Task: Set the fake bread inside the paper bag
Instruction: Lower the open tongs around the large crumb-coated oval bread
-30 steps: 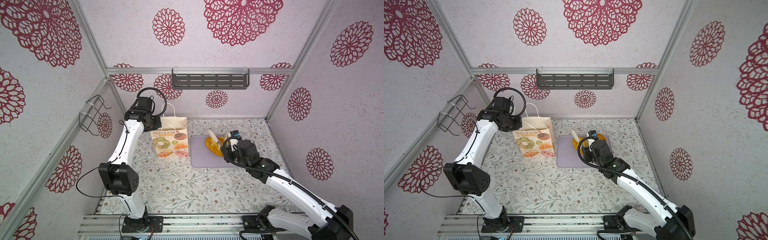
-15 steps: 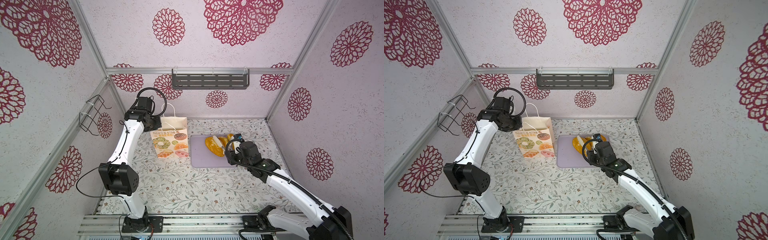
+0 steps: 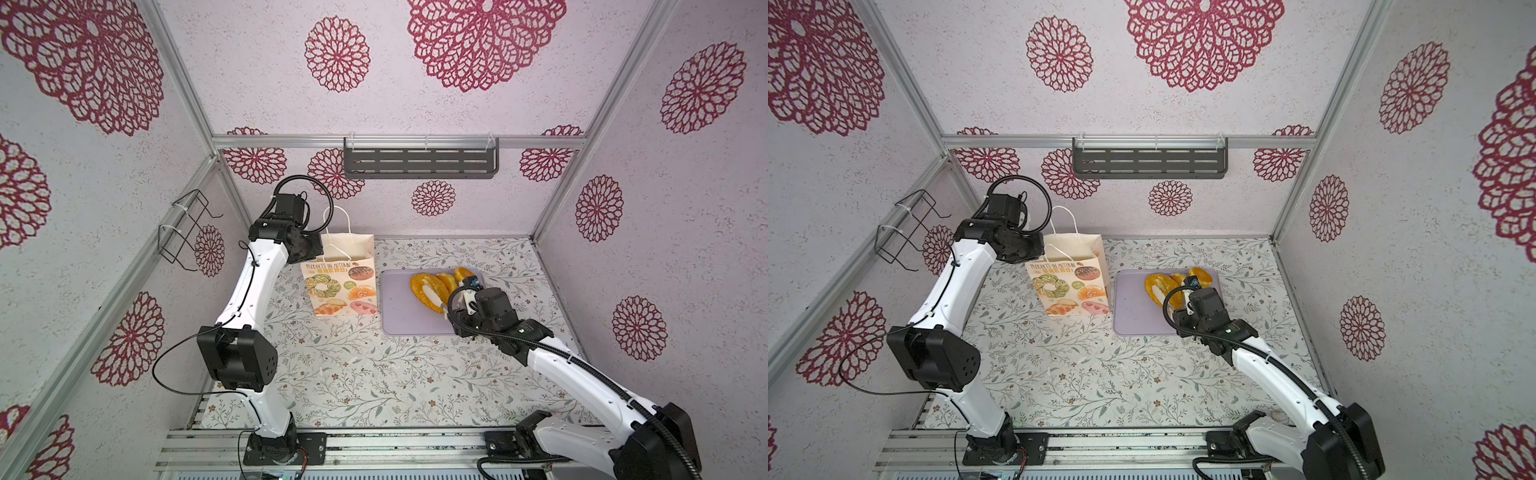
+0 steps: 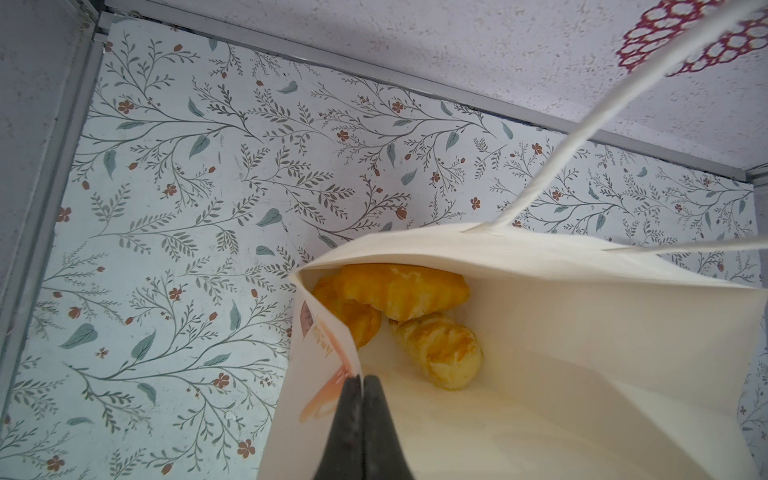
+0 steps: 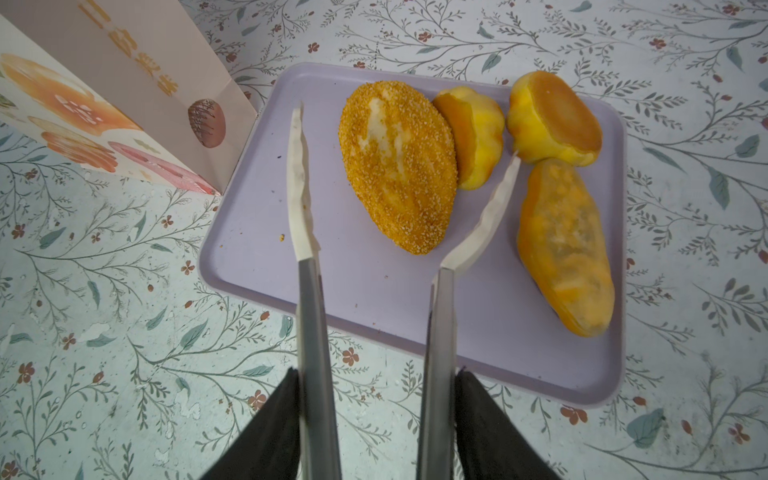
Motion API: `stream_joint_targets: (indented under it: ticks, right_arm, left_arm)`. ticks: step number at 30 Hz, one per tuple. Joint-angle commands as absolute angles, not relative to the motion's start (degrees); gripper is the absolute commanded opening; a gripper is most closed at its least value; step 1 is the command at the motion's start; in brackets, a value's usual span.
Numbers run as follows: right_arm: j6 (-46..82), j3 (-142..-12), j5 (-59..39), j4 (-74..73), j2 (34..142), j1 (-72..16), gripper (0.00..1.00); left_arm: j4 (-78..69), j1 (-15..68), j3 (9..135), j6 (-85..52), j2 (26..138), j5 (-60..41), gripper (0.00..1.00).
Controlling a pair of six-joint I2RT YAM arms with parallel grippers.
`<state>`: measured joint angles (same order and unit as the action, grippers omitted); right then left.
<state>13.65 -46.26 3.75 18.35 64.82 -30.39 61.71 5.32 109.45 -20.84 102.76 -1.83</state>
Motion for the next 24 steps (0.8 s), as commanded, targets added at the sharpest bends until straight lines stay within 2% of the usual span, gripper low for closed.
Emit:
stream_joint_targets:
  ticks: [1,24]
  right_arm:
    - [11.8,-47.0,2.9,16.5,65.5,-29.7,0.59]
    - [6.2,-54.8,2.3,17.1,76.4,-29.1,0.59]
  left_arm:
    - [62.8,5.5,109.6,-20.6,103.0,-1.7,0.0]
    - [62.8,5.9,109.5,-20.5,102.8,-1.7,0.0]
